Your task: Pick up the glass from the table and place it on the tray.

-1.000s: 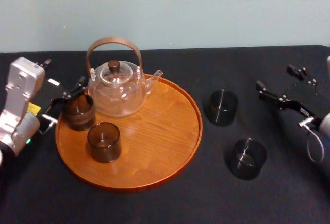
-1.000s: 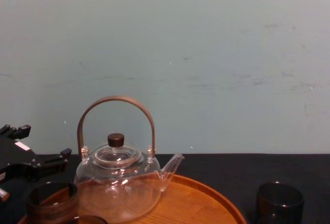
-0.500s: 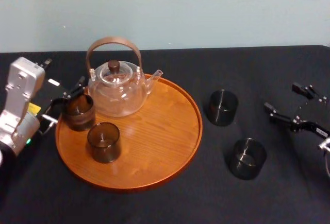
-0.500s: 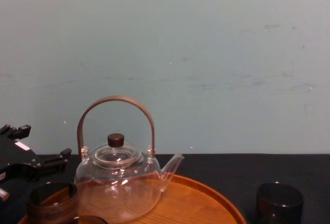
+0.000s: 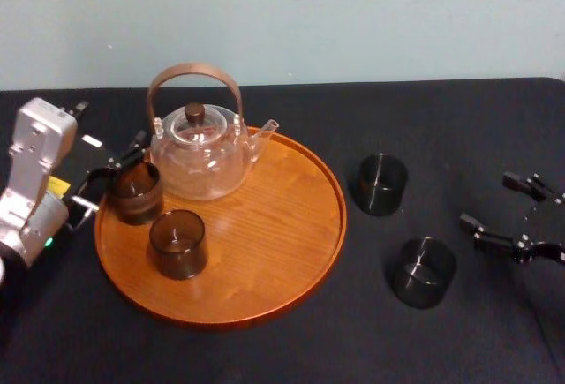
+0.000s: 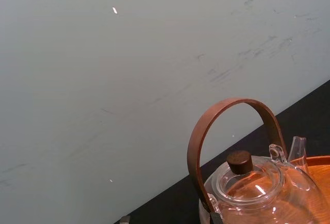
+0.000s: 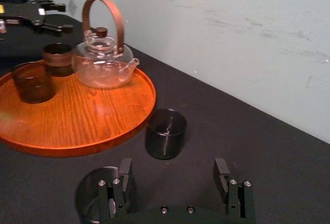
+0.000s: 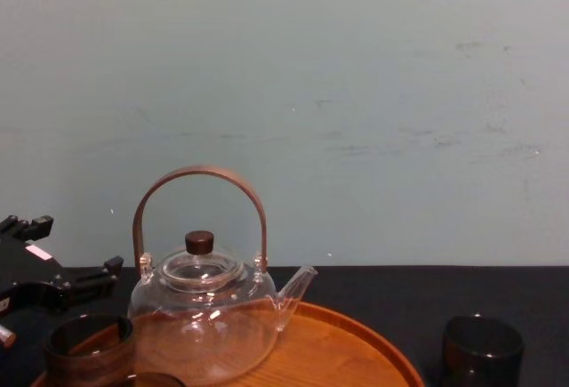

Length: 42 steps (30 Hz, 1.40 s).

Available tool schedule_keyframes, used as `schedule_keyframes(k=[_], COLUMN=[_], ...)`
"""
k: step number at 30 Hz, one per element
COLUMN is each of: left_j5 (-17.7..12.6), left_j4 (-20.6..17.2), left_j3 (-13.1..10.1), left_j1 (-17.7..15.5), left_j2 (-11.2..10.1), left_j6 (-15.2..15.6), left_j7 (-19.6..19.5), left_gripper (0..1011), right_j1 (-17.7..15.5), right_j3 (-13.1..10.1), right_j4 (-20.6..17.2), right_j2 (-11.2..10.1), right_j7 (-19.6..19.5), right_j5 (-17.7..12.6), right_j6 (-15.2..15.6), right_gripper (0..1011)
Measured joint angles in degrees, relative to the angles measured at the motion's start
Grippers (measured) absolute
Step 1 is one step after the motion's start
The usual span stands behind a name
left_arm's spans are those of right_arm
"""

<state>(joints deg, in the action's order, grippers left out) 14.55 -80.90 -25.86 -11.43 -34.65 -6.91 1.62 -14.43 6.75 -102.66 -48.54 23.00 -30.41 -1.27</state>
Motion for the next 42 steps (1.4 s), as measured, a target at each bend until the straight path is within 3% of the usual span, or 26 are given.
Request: schedule_keyframes(k=[8, 21, 42], left_j5=[0.0, 0.0, 0.0], left_j4=[0.0, 0.0, 0.0], left_j3=[0.0, 0.0, 0.0], left_j1=[0.0, 0.0, 0.0], left_j2=[0.0, 0.0, 0.0], left_j6=[0.0, 0.0, 0.0], left_j7=[0.0, 0.0, 0.0], left_gripper=[1001, 1002, 1001], right_j1=[-1.69, -1.07, -1.76], right_j3=[-1.06, -0.14, 0.45], right_j4=[-1.08, -1.62, -2.93], right_j2=[-0.95, -0.83, -0.21], right_j7=[2.74, 7.02, 9.3], right_j5=[0.34, 2.94, 3.48], right_j6=[-0.55, -0.29, 1.17], right_gripper=[1003, 1002, 1003])
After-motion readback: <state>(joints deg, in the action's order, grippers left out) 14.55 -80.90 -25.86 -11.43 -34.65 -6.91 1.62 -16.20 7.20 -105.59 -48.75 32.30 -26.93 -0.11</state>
